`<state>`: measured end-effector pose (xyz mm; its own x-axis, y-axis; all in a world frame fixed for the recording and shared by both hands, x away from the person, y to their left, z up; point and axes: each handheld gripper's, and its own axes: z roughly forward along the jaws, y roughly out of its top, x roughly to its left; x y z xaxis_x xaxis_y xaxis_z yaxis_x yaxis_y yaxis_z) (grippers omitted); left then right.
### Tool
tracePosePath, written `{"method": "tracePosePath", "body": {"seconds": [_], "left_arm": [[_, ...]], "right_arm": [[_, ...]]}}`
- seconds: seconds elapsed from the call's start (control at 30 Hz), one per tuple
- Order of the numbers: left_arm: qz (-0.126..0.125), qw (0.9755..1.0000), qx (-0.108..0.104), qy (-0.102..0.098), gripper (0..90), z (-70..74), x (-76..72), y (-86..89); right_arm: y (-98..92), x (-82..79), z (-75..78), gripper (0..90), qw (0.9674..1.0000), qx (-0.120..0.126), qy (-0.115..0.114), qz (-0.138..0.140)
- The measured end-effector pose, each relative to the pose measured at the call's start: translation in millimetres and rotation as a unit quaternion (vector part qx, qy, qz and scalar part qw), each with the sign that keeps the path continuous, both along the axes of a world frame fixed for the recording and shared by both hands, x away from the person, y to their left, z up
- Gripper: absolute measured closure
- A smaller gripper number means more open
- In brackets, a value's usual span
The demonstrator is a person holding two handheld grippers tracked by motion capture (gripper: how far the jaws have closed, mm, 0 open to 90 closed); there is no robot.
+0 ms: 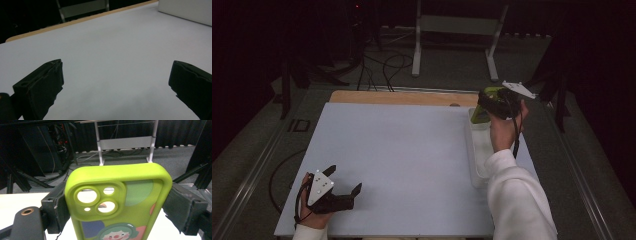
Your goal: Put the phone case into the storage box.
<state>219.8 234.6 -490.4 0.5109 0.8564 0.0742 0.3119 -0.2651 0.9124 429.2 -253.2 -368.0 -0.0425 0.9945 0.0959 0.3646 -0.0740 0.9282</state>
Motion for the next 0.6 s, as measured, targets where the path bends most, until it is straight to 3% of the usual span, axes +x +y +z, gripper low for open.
{"method": "tracePosePath", "body": {"seconds": [0.6], "left_arm": [[0.001, 1.0, 0.0, 0.0, 0.4, 0.3, -0.2, 0.2]], "right_arm": [[-4.9, 5.4, -11.8, 16.2, 0.9998, -0.003, 0.015, -0.012]]}}
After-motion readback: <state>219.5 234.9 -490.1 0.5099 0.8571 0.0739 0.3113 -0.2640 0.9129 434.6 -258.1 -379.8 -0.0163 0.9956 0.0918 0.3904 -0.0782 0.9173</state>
